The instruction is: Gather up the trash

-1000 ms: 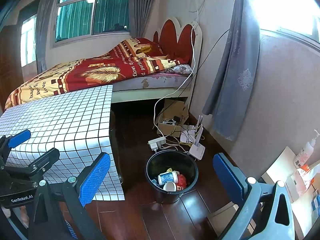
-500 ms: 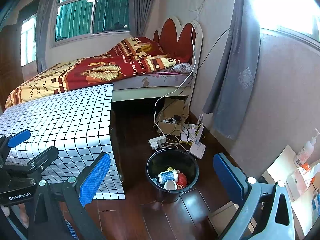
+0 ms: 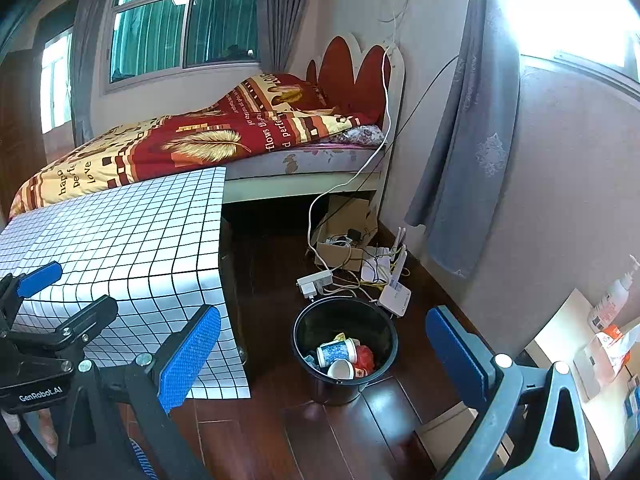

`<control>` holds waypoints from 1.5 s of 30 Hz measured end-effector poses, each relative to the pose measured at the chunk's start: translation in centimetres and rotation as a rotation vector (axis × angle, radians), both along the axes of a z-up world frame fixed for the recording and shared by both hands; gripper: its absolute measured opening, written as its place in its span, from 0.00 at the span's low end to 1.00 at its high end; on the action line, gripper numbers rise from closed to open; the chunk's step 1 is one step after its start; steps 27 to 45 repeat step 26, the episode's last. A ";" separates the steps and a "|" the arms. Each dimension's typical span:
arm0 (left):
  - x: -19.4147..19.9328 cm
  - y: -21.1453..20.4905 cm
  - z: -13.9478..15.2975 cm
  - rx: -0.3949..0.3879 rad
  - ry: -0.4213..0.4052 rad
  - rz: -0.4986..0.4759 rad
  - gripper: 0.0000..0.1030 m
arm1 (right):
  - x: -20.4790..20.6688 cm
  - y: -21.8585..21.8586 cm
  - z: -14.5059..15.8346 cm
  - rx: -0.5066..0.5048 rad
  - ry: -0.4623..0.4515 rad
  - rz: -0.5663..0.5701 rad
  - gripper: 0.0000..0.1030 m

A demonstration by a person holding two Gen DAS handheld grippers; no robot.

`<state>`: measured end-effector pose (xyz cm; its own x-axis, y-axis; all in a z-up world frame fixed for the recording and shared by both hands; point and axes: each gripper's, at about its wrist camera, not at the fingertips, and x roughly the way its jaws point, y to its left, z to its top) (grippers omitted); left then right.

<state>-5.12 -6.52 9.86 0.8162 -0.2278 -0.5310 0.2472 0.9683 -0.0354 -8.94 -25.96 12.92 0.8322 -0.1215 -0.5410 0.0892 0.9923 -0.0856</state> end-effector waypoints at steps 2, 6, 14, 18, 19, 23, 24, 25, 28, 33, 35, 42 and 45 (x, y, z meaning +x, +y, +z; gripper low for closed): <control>0.1 0.0 0.0 -0.001 0.003 -0.001 1.00 | 0.0 0.0 -0.1 0.001 0.003 0.000 1.00; 0.1 0.0 0.0 -0.001 0.002 -0.001 1.00 | 0.1 0.1 -0.1 0.001 0.006 -0.001 1.00; 0.1 0.1 -0.2 -0.011 0.005 0.001 1.00 | 0.2 0.2 -0.3 0.000 0.009 -0.002 1.00; 0.0 0.0 -0.2 -0.002 -0.013 -0.002 1.00 | 0.2 0.2 -0.3 0.000 0.009 -0.002 1.00; -0.1 0.0 -0.1 -0.007 -0.020 -0.008 1.00 | 0.2 0.1 -0.3 0.000 0.009 -0.003 1.00; -0.1 0.0 0.0 -0.026 -0.028 -0.047 1.00 | 0.3 0.1 -0.3 0.000 0.008 -0.002 1.00; -0.1 -0.1 0.0 -0.030 -0.026 -0.048 1.00 | 0.3 0.1 -0.3 0.000 0.009 -0.003 1.00; -0.1 -0.1 0.0 -0.032 -0.025 -0.049 1.00 | 0.2 0.1 -0.3 0.000 0.009 -0.003 1.00; -0.1 -0.2 0.0 -0.027 -0.024 -0.047 1.00 | 0.2 0.1 -0.3 0.000 0.009 -0.003 1.00; -0.1 -0.2 0.0 -0.027 -0.024 -0.047 1.00 | 0.2 0.1 -0.3 0.000 0.009 -0.003 1.00; -0.1 -0.2 0.0 -0.027 -0.024 -0.047 1.00 | 0.2 0.1 -0.3 0.000 0.009 -0.003 1.00; -0.1 -0.2 0.0 -0.027 -0.024 -0.047 1.00 | 0.2 0.1 -0.3 0.000 0.009 -0.003 1.00; -0.1 -0.2 0.0 -0.027 -0.024 -0.047 1.00 | 0.2 0.1 -0.3 0.000 0.009 -0.003 1.00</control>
